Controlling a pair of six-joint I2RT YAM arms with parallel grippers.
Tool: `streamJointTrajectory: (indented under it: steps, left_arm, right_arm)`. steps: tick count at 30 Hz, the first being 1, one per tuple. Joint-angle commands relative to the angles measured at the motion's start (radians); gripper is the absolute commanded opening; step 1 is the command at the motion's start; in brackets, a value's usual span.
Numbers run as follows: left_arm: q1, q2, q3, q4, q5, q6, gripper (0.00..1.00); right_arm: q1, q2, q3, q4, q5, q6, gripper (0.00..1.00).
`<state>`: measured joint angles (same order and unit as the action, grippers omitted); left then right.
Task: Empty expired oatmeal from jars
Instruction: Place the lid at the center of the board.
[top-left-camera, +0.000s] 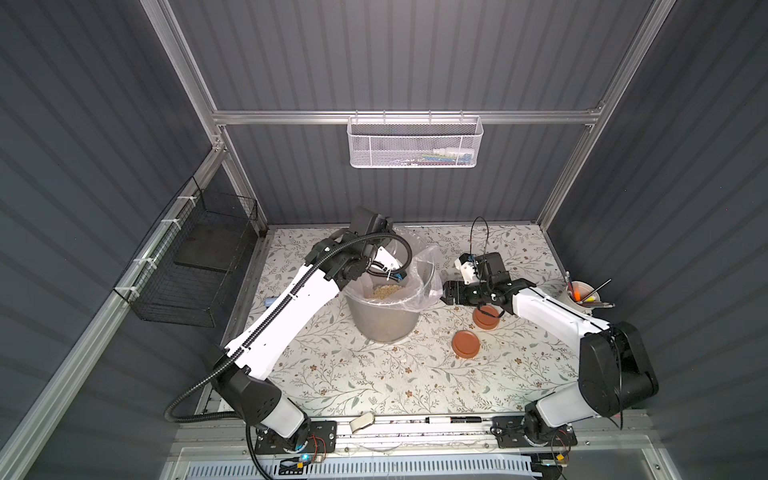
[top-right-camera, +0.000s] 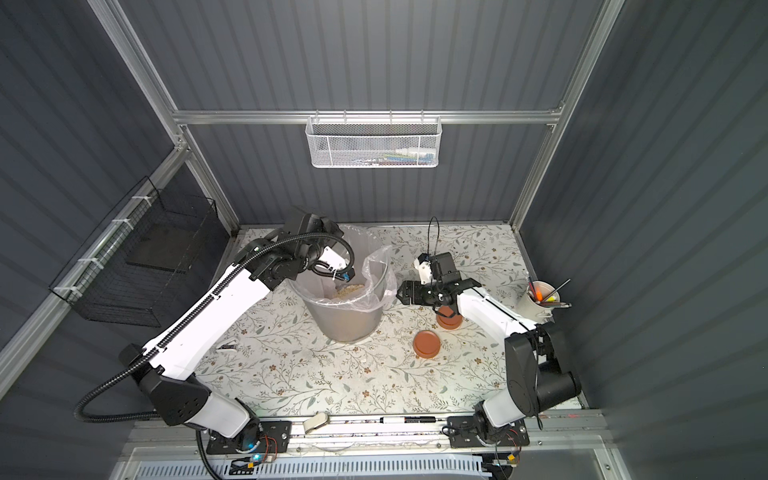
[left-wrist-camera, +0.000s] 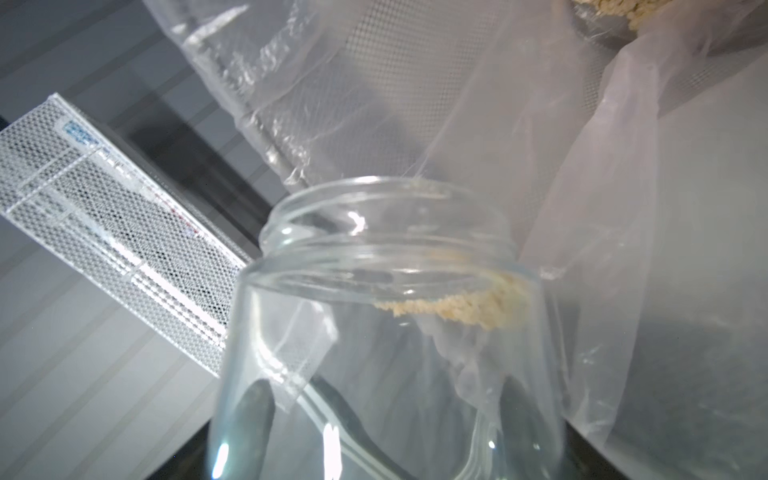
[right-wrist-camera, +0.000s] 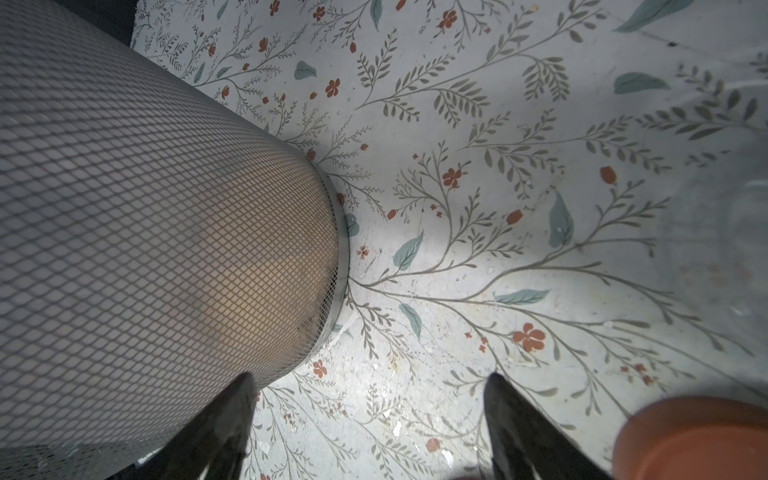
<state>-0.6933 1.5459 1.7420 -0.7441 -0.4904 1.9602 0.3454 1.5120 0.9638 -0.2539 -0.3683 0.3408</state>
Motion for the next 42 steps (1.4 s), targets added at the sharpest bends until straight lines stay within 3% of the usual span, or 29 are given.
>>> streamJointTrajectory:
  steps: [1, 6, 12, 17, 22, 27, 36, 42]
  left_arm:
    - [-0.005, -0.01, -0.009, 0.016, 0.002, 0.011, 0.0]
    - [-0.006, 0.001, -0.217, 0.024, 0.047, -0.05, 0.0]
    - [-0.008, -0.001, -0.036, 0.045, 0.026, 0.001, 0.0]
    - [-0.008, -0.023, 0.048, 0.091, 0.06, -0.049, 0.0]
    - [-0.007, -0.021, 0.124, 0.096, 0.174, -0.394, 0.0]
    - [0.004, -0.048, 0.075, 0.102, 0.228, -0.67, 0.0]
    - [0.103, -0.151, -0.01, 0.095, 0.379, -1.017, 0.0]
    - [0.198, -0.26, -0.149, 0.216, 0.542, -1.229, 0.0]
  right_arm:
    - [-0.003, -0.011, 0.012, 0.0, 0.0, 0.001, 0.85]
    - [-0.005, -0.01, 0.007, 0.004, -0.006, 0.013, 0.85]
    - [-0.009, -0.018, 0.004, -0.001, 0.01, 0.001, 0.85]
    - [-0.011, 0.006, 0.016, 0.021, -0.021, 0.02, 0.85]
    - [-0.011, 0.003, 0.015, 0.022, -0.018, 0.024, 0.85]
    - [-0.011, -0.01, 0.014, 0.004, -0.008, 0.018, 0.85]
    - [-0.012, -0.009, 0.021, 0.003, -0.017, 0.032, 0.85]
    - [-0.011, -0.017, 0.04, -0.026, -0.004, 0.026, 0.85]
